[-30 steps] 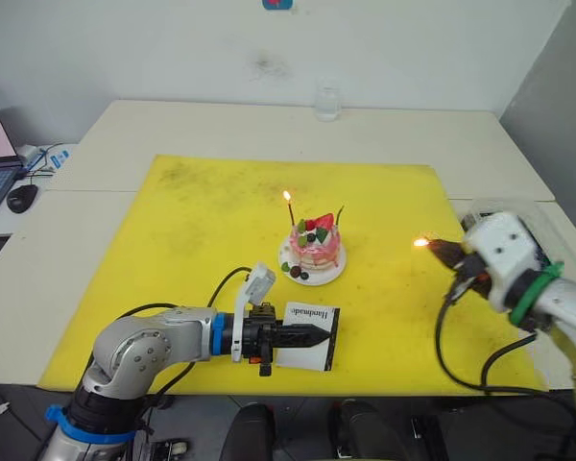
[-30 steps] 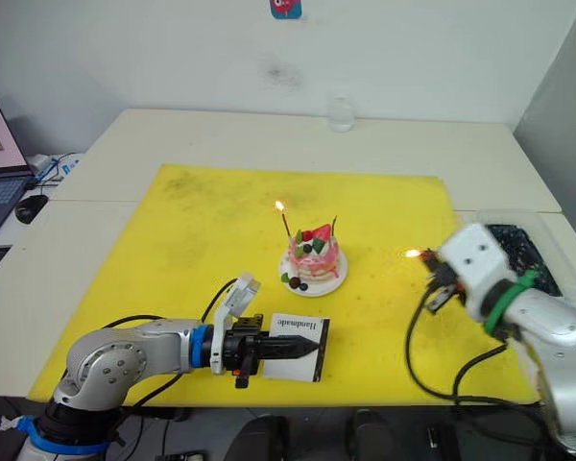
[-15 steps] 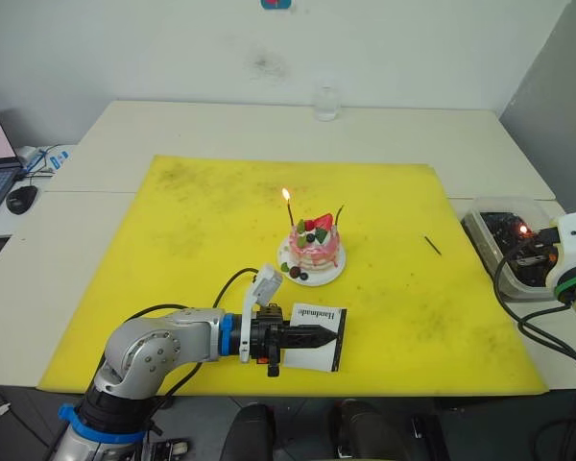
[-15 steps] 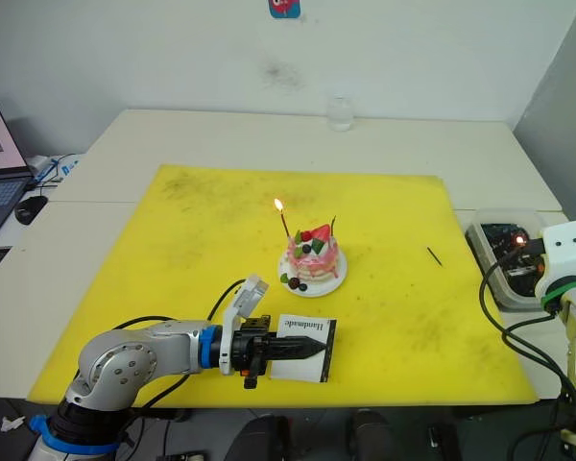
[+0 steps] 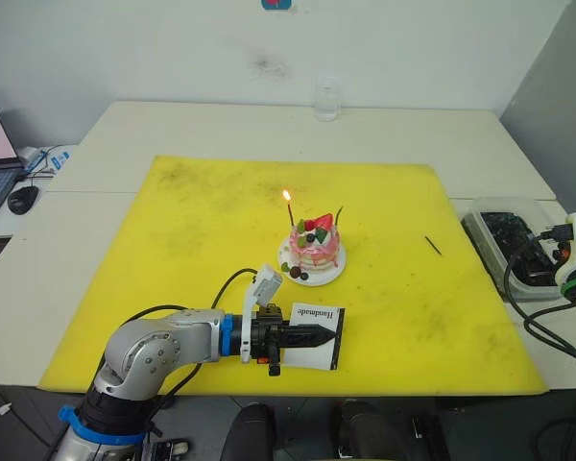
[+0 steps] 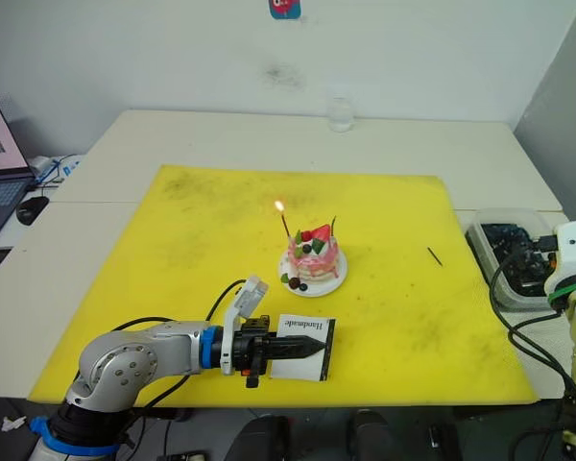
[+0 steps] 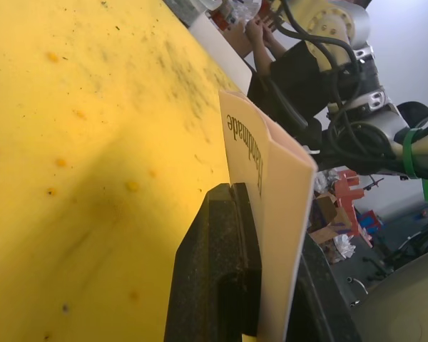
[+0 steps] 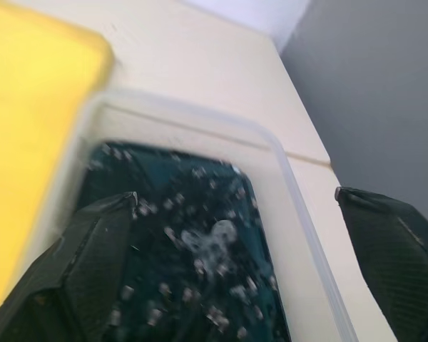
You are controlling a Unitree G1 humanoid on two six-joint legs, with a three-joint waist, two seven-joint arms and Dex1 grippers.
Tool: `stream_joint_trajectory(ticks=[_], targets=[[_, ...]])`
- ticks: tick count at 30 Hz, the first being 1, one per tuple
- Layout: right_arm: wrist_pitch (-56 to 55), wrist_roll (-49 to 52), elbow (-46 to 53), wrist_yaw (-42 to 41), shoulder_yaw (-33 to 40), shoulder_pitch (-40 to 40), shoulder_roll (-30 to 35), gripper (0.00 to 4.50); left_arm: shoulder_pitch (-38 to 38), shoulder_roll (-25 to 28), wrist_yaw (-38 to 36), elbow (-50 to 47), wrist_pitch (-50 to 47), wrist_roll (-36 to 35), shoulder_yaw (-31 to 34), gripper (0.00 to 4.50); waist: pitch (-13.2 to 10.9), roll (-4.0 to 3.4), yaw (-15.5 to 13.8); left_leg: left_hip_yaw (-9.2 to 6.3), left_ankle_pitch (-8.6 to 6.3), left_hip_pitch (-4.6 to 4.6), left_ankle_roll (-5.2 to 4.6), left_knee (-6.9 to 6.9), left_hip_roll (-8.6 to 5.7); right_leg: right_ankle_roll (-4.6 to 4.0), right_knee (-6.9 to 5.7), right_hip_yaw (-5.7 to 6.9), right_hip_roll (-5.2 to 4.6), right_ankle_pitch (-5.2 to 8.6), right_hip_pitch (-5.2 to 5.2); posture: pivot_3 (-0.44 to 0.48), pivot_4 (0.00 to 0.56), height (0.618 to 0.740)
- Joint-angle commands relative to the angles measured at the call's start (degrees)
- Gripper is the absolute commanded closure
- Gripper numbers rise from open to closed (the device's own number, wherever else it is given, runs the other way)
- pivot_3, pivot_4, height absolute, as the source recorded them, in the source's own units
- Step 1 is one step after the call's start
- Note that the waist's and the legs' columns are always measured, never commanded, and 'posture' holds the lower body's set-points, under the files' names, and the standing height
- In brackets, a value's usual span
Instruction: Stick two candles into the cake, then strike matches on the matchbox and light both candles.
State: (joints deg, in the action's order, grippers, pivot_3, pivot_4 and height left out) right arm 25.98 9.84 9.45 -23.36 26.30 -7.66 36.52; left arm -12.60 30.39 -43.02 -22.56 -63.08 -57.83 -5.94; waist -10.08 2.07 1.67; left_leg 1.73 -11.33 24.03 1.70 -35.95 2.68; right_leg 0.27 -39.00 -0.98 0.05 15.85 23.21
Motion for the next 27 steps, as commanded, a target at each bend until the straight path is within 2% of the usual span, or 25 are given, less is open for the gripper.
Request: stream_joint_trajectory(ticks=[1, 6, 14, 21, 27], targets=[[0.67, 6.07, 11.5, -4.72, -2.82, 2.54, -1.47, 0.02, -0.03, -0.67, 0.09, -0.88, 1.2, 0.18, 0.36, 4.5, 0.0, 0.0, 0.02, -0.01, 0.0, -0.02, 0.0, 0.0, 0.02, 0.0, 0.0, 0.01, 0.0, 0.0, -0.02, 0.0, 0.15, 0.74], [0.84, 8.16, 12.93, -7.0, -9.91, 3.87, -4.74, 0.02, 0.02, -0.64, -0.03, -1.12, 1.18, 0.43, 0.45, 4.5, 0.0, -0.01, -0.04, -0.06, 0.0, -0.04, 0.0, -0.01, 0.02, 0.0, 0.0, 0.05, -0.01, 0.0, -0.04, 0.0, 0.15, 0.74], [-1.87, 5.02, 4.49, -6.76, -17.39, -0.17, -6.35, 0.02, 0.63, 0.26, 0.39, -2.25, 0.85, 0.05, 1.24, 4.5, 0.0, 0.0, -0.06, 0.02, 0.0, -0.02, 0.0, -0.03, -0.03, 0.03, 0.03, -0.01, -0.05, -0.02, -0.03, 0.0, 0.15, 0.74], [-3.74, 2.4, -5.57, -1.76, -17.55, -5.78, -9.67, 0.02, 1.2, 0.53, 1.35, -2.82, 0.56, -0.57, 1.88, 4.5, -0.01, 0.0, -0.02, 0.0, 0.0, -0.01, 0.0, -0.01, -0.01, 0.02, 0.01, 0.0, 0.0, -0.02, -0.02, 0.0, 0.15, 0.74], [-3.29, 1.96, -10.0, 0.53, -17.26, -7.44, -11.25, 0.02, 1.34, 0.56, 1.69, -2.91, 0.49, -0.68, 2.0, 4.5, -0.01, -0.01, -0.05, 0.02, 0.0, 0.0, 0.0, -0.01, -0.02, 0.02, 0.01, -0.02, -0.01, -0.02, -0.02, 0.0, 0.15, 0.74]])
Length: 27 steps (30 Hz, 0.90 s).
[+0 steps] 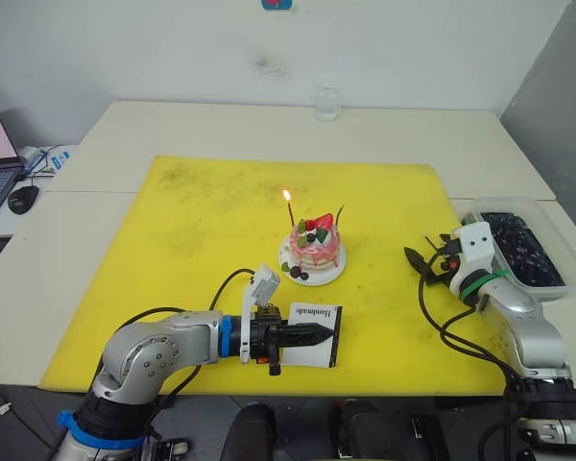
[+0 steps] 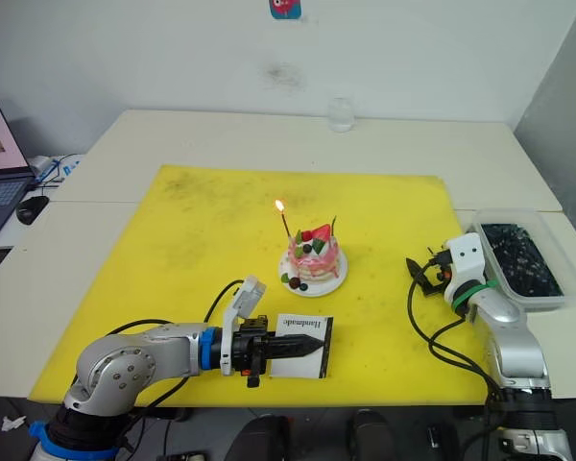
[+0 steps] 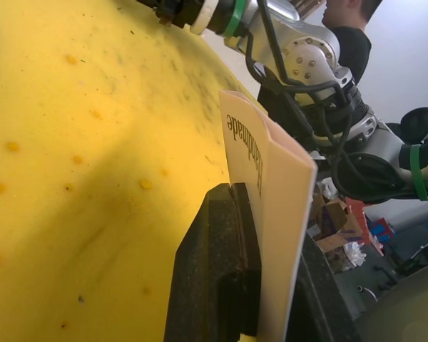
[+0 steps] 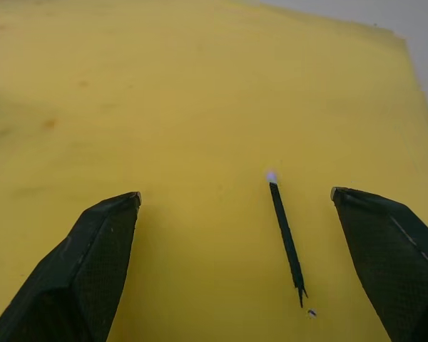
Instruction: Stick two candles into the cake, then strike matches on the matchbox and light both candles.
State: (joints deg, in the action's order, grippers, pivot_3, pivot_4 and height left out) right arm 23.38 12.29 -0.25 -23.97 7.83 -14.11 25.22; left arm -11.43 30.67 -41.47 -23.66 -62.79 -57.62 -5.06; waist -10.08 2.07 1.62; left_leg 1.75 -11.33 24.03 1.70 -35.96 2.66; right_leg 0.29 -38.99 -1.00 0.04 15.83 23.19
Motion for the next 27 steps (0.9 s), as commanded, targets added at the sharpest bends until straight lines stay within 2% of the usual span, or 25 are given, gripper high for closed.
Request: stream_joint_trajectory(ticks=[1, 3, 13, 14, 21, 27], targets=[[-0.16, -0.12, -0.54, 1.44, 1.33, -1.07, -0.28, 0.19, 0.16, 0.25, 0.16, -1.84, 0.18, -0.89, 1.07, 4.5, 0.0, 0.0, 0.0, 0.0, 0.0, 0.0, 0.0, 0.0, 0.0, 0.0, 0.0, 0.0, 0.0, 0.0, 0.0, 0.0, 0.15, 0.74], [0.79, 0.05, -0.48, 2.24, 1.44, -1.1, -0.71, 0.55, 0.16, 0.22, 0.18, -1.91, 0.16, -0.88, 1.0, 4.5, 0.0, 0.0, 0.0, -0.01, 0.0, -0.01, 0.0, 0.0, 0.01, 0.0, -0.01, 0.01, 0.0, 0.0, 0.0, 0.0, 0.15, 0.74], [3.59, 0.59, 1.7, 5.88, 2.18, -0.34, -2.47, 4.22, 0.6, 0.08, 0.63, -2.83, 0.22, -1.08, 0.91, 4.5, 0.0, 0.0, 0.0, -0.01, 0.0, -0.02, 0.0, -0.02, 0.0, 0.02, -0.02, 0.01, -0.02, -0.01, -0.02, 0.0, 0.15, 0.74], [4.03, 0.93, 2.0, 6.01, 2.31, -0.29, -2.64, 4.47, 0.67, 0.02, 0.72, -3.01, 0.23, -1.13, 0.9, 4.5, 0.0, 0.0, 0.0, -0.02, 0.0, -0.02, 0.0, -0.02, 0.0, 0.02, -0.02, 0.01, -0.02, -0.01, -0.02, 0.0, 0.15, 0.74], [5.75, 1.99, 6.56, 4.54, 1.41, 0.53, -2.74, 4.47, 0.92, -0.1, 0.78, -3.36, 0.32, -1.11, 0.77, 4.5, 0.0, 0.0, 0.0, -0.02, 0.0, -0.01, 0.0, -0.01, 0.01, 0.01, -0.02, 0.01, -0.02, -0.01, -0.02, 0.0, 0.15, 0.74], [11.69, 4.97, 18.0, 2.97, 1.37, 1.78, -1.24, 4.47, 0.45, -0.03, 0.34, -2.65, 0.46, -0.76, 0.62, 4.5, 0.0, -0.01, 0.01, -0.03, 0.0, -0.01, 0.0, 0.01, 0.04, 0.01, -0.02, 0.02, -0.02, -0.01, 0.01, 0.0, 0.15, 0.74]])
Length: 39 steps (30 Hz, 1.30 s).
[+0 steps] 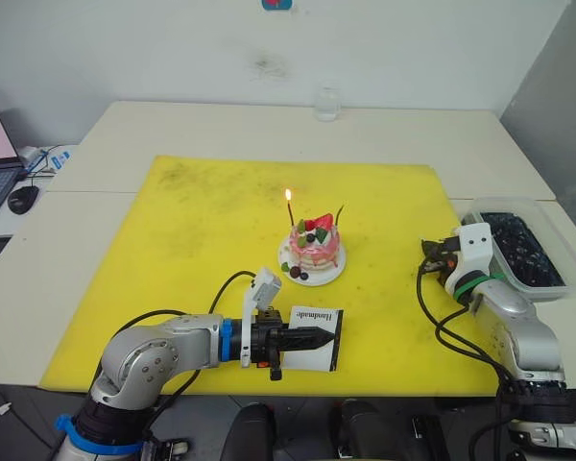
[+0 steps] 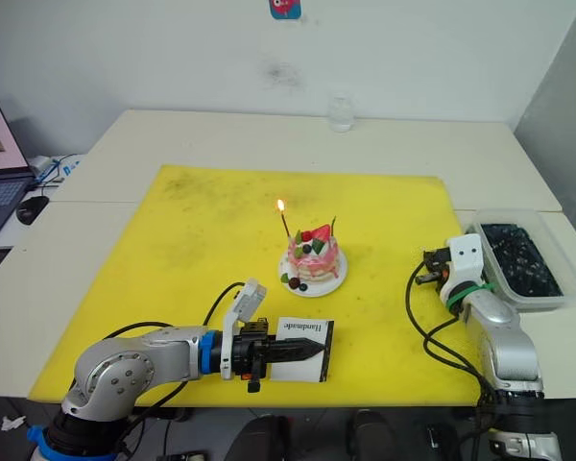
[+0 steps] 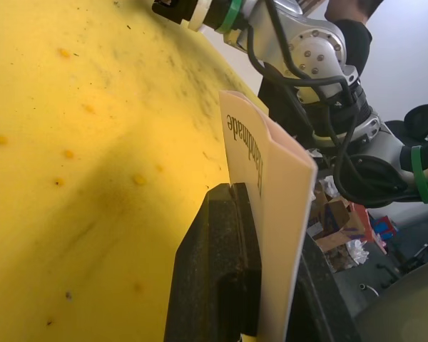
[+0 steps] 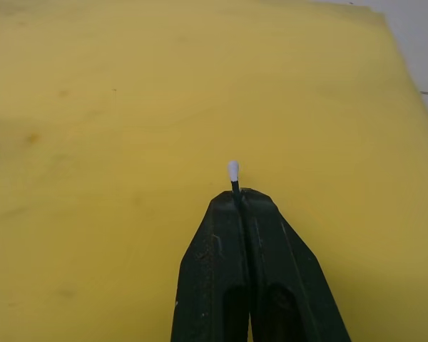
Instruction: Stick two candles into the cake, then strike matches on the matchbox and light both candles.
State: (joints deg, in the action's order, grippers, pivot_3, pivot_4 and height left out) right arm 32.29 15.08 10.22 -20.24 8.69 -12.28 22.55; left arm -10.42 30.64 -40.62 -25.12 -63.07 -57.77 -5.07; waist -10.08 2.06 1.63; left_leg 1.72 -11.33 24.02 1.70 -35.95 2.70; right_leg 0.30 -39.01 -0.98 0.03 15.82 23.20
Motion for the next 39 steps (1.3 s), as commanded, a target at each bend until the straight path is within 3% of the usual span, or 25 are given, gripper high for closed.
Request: stream_joint_trajectory(ticks=[1, 5, 9, 14, 18, 24, 27, 31, 39], targets=[[4.24, 2.74, 9.72, -0.97, 0.51, 0.26, 1.79, 4.47, -0.66, 0.03, -0.6, -1.03, 0.76, -0.55, 0.61, 4.5, 0.0, 0.0, 0.0, 0.0, 0.0, 0.0, 0.0, 0.0, 0.0, 0.0, 0.0, 0.0, 0.0, 0.0, 0.0, 0.0, 0.15, 0.74], [14.14, 7.0, 21.68, -0.43, 1.07, 2.69, 3.14, 4.47, -0.99, 0.09, -0.97, -0.55, 0.86, -0.27, 0.37, 4.5, 0.0, 0.01, -0.04, 0.0, 0.0, 0.01, 0.0, -0.01, -0.01, 0.0, 0.01, 0.01, -0.02, 0.0, 0.0, 0.0, 0.15, 0.74], [24.79, 11.96, 36.17, 0.76, 1.53, 10.48, 4.34, 4.47, -1.05, 0.55, -1.48, -0.25, 0.87, -0.2, 0.51, 4.5, 0.0, 0.01, -0.22, -0.07, 0.0, 0.05, 0.01, 0.02, 0.02, -0.02, 0.04, 0.06, -0.11, 0.03, 0.01, 0.0, 0.15, 0.74], [23.05, 12.18, 42.93, 3.02, -1.58, 21.14, 1.02, 4.47, -0.87, 1.12, -1.93, -0.3, 0.67, -0.36, 0.44, 4.5, 0.01, 0.02, -0.13, -0.05, 0.0, 0.03, 0.01, -0.01, 0.02, -0.01, 0.04, 0.06, -0.2, 0.02, 0.01, 0.0, 0.15, 0.74], [14.02, 6.31, 39.19, 4.21, -6.94, 26.19, -0.7, 4.47, -1.45, 1.13, -2.06, -0.4, 0.27, -0.58, 0.23, 4.5, 0.01, 0.02, 0.1, -0.04, -0.01, -0.01, 0.01, -0.01, 0.01, -0.19, 0.04, 0.03, -0.23, 0.12, 0.01, 0.0, 0.15, 0.74], [4.74, 0.44, 32.23, 4.77, -11.36, 27.06, -1.48, 4.47, -2.03, 1.49, -2.31, -0.29, -0.07, -0.61, 0.23, 4.5, 0.02, 0.04, 0.03, -0.03, -0.01, -0.03, 0.01, -0.02, -0.01, -0.32, 0.06, 0.01, -0.24, 0.2, 0.0, 0.0, 0.15, 0.74], [1.53, -1.13, 29.99, 3.99, -12.0, 27.3, -1.23, 3.85, -2.11, 1.54, -2.22, -0.36, -0.26, -0.73, 0.28, 4.5, 0.02, 0.04, 0.01, -0.04, -0.01, 0.0, 0.01, 0.01, -0.01, -0.19, 0.06, 0.04, -0.23, 0.12, 0.0, 0.0, 0.15, 0.74], [-4.01, -3.61, 26.57, 2.18, -13.03, 27.88, -0.05, 2.54, -2.32, 1.55, -2.17, -0.15, -0.43, -0.75, 0.3, 4.5, 0.02, 0.04, 0.01, -0.04, -0.01, 0.01, 0.01, 0.05, 0.0, -0.14, 0.06, 0.07, -0.22, 0.1, 0.01, 0.0, 0.15, 0.74], [-10.61, -4.64, 23.39, 0.5, -13.88, 28.13, -1.28, 2.54, -3.53, 1.28, -2.56, 1.33, -0.32, -0.15, -0.06, 4.5, 0.02, 0.04, 0.01, -0.05, -0.01, -0.02, 0.01, 0.03, 0.0, -0.17, 0.05, 0.06, -0.21, 0.11, 0.0, 0.0, 0.15, 0.74]])
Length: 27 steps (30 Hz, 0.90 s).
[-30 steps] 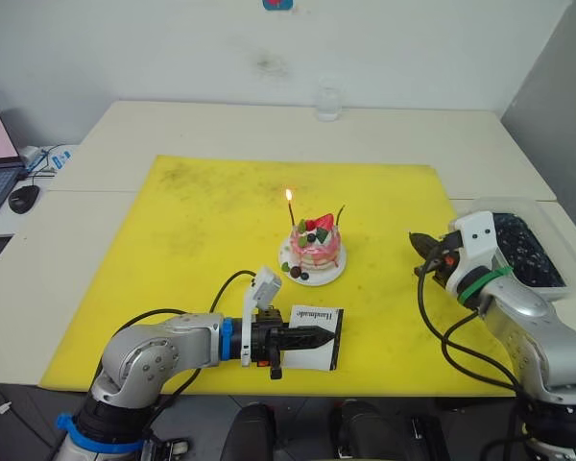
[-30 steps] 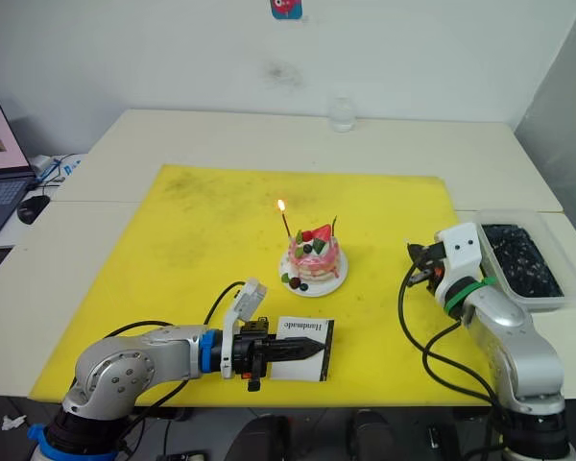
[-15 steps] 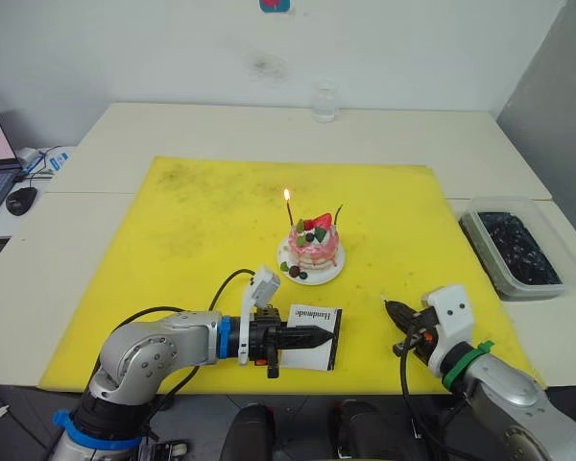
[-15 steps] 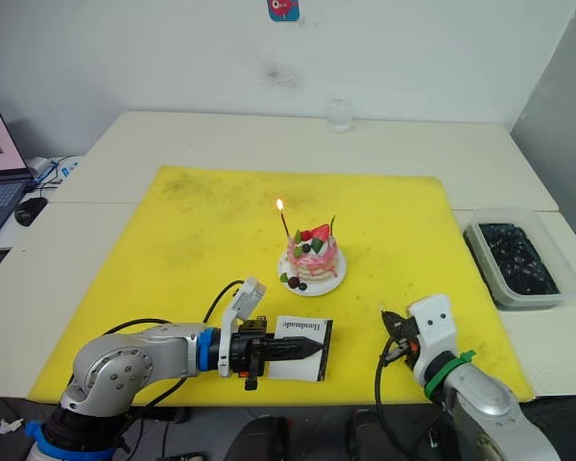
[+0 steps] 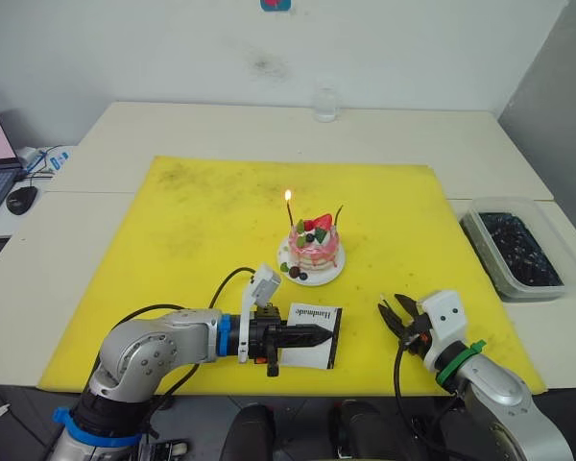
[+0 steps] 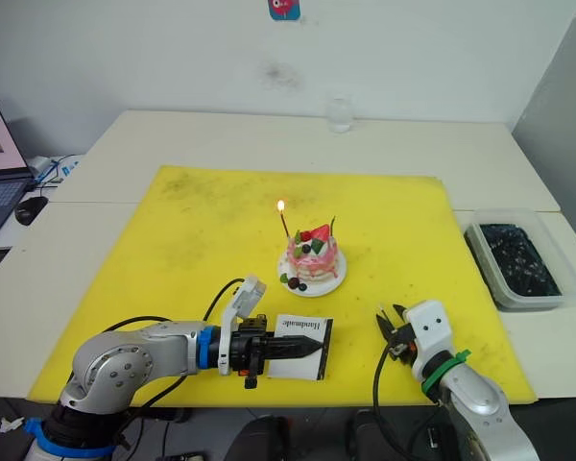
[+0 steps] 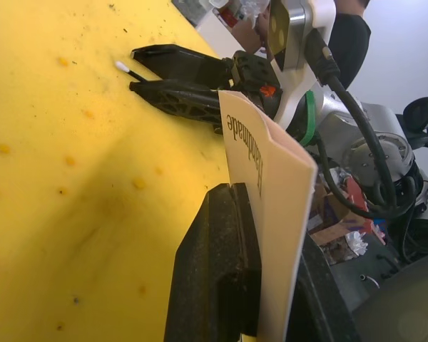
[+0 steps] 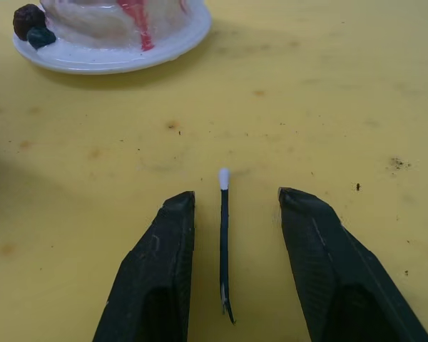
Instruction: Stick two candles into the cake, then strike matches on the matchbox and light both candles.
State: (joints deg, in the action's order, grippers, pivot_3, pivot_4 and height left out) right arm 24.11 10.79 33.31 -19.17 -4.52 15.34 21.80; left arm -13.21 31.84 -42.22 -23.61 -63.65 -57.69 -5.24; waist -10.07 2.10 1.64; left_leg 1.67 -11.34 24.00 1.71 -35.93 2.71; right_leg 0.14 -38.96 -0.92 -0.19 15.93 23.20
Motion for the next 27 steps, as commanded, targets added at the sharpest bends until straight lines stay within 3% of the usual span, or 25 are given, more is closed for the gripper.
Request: stream_joint_trajectory(ticks=[1, 11, 14, 18, 27], targets=[[-2.91, -0.64, 0.04, -0.59, -0.83, 0.88, -0.64, 2.54, -0.81, 0.07, -0.99, -0.1, 0.3, -0.15, 0.05, 4.5, 0.0, 0.0, 0.0, 0.0, 0.0, 0.0, 0.0, 0.0, 0.0, 0.01, 0.0, -0.01, 0.0, 0.0, 0.0, 0.0, 0.15, 0.74], [-3.98, -1.09, -0.57, -0.16, -1.08, 3.83, -1.44, 2.54, 0.21, 0.15, -0.77, -1.24, 0.35, -0.49, 0.09, 4.5, 0.01, 0.01, -0.05, -0.02, 0.0, 0.0, 0.0, 0.03, 0.02, 0.01, 0.0, 0.03, 0.0, -0.01, 0.0, 0.0, 0.15, 0.74], [-3.86, -1.08, -0.7, 0.06, -0.97, 4.28, -1.83, 3.15, 0.63, 0.13, -0.55, -1.81, 0.25, -0.75, 0.2, 4.5, 0.03, 0.04, -0.09, -0.02, 0.0, 0.0, 0.01, 0.03, 0.02, 0.01, 0.0, 0.03, 0.0, 0.0, -0.01, 0.0, 0.15, 0.74], [-3.48, -1.27, -0.98, 0.4, -1.11, 4.09, -2.32, 4.48, 0.88, 0.17, -0.45, -2.11, 0.2, -0.87, 0.31, 4.5, 0.04, 0.06, -0.1, -0.02, 0.0, 0.0, 0.0, 0.01, 0.02, 0.01, 0.0, 0.02, -0.01, 0.0, -0.01, 0.0, 0.15, 0.74], [-2.08, -0.14, -1.79, 1.02, -0.43, 2.56, -4.31, 4.48, 0.33, 0.05, -0.91, -1.08, 0.28, -0.36, -0.07, 4.5, 0.07, 0.1, -0.08, -0.01, 0.0, -0.04, 0.0, 0.0, 0.02, -0.05, -0.01, 0.01, -0.01, 0.02, -0.03, 0.0, 0.15, 0.74]])
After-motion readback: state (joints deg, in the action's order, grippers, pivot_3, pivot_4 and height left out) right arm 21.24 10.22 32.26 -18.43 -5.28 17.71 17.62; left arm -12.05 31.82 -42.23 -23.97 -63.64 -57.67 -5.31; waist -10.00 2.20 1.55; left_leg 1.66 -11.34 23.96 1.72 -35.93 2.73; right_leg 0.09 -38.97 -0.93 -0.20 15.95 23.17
